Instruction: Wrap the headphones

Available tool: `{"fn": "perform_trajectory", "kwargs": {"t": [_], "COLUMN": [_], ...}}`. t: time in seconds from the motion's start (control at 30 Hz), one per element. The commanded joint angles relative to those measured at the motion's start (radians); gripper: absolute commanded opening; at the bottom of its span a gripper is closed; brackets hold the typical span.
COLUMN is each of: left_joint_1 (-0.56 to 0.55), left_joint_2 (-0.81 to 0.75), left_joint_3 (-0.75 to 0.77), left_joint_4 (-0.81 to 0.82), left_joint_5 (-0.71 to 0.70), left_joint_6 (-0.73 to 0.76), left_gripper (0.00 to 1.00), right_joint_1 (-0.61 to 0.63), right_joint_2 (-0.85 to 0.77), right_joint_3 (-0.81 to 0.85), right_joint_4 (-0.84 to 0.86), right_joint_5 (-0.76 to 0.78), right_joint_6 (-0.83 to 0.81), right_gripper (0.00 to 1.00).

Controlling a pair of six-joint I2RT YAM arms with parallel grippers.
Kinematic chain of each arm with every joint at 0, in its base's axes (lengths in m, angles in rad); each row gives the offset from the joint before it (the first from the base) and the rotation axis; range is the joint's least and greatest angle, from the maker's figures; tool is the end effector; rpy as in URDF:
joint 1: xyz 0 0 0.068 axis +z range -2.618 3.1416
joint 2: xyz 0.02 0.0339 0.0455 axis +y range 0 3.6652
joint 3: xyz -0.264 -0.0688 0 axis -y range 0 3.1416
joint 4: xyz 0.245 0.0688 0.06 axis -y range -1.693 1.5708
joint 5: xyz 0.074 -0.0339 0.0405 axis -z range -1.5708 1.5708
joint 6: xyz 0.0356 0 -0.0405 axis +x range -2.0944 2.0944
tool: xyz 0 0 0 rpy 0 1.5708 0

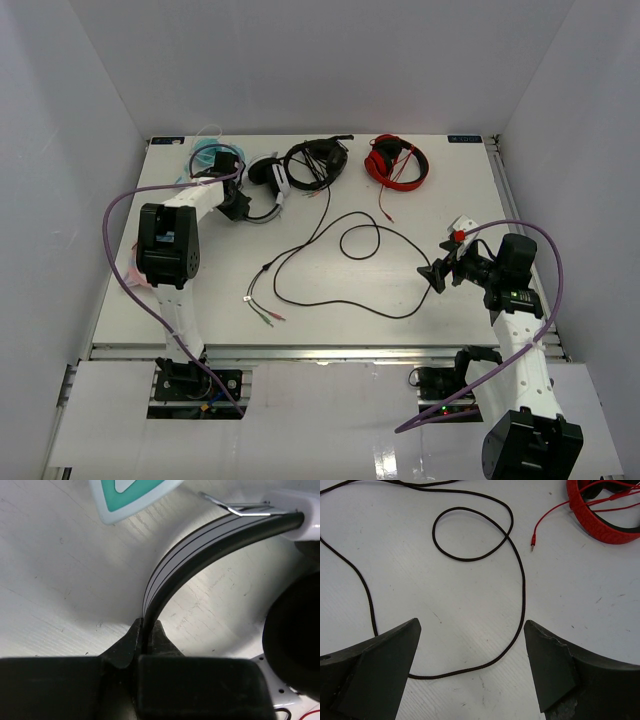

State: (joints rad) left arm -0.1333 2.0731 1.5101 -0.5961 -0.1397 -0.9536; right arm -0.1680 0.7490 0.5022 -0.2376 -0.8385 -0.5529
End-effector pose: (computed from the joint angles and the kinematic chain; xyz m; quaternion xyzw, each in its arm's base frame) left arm 0.4269 -0.0522 0.1647 -0.4025 0.8898 -0.0470 0.2098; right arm 0.1675 -0.0016 0.2460 -0.3561 0.7272 0.1596 0.5647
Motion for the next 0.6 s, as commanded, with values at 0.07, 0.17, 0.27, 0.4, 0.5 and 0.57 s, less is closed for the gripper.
{"fn": "perform_trajectory", "kwargs": {"t": [0.07, 0.17, 0.27, 0.4, 0.5, 0.57], "left_joint_1": [-0.027, -0.055, -0.086, -0.111, -0.121, -0.137], "left_joint_2": [-0.079, -0.217, -0.381, -0.683, -0.884, -0.979], "left_joint_3": [0.003, -0.033, -0.112, -0.264, -0.367, -0.413], "left_joint_4": [-0.017, 0.015, 0.072, 0.17, 0.221, 0.219], "left_joint_5": [-0.044, -0.081, -0.103, -0.088, 0.048, 0.118], "left_joint_6": [0.151, 0.273, 0.409, 0.638, 0.796, 0.83], "left_gripper": [0.0, 0.0, 0.0, 0.0, 0.0, 0.0], "right_joint_1": [0.0, 0.0, -0.002, -0.003, 0.0, 0.003], "right_joint_2": [-0.014, -0.026, -0.037, -0.052, -0.066, -0.071], "right_joint_3": [0.029, 0.022, 0.015, 0.009, 0.018, 0.045], "right_joint_4": [0.004, 0.0, -0.006, -0.055, -0.174, -0.317], "right_joint_5": [0.011, 0.015, 0.004, -0.067, -0.221, -0.314], "right_joint_6": [0.003, -0.002, -0.019, -0.104, -0.26, -0.524], "right_gripper": [0.9, 0.9, 0.9, 0.9, 0.91, 0.91]}}
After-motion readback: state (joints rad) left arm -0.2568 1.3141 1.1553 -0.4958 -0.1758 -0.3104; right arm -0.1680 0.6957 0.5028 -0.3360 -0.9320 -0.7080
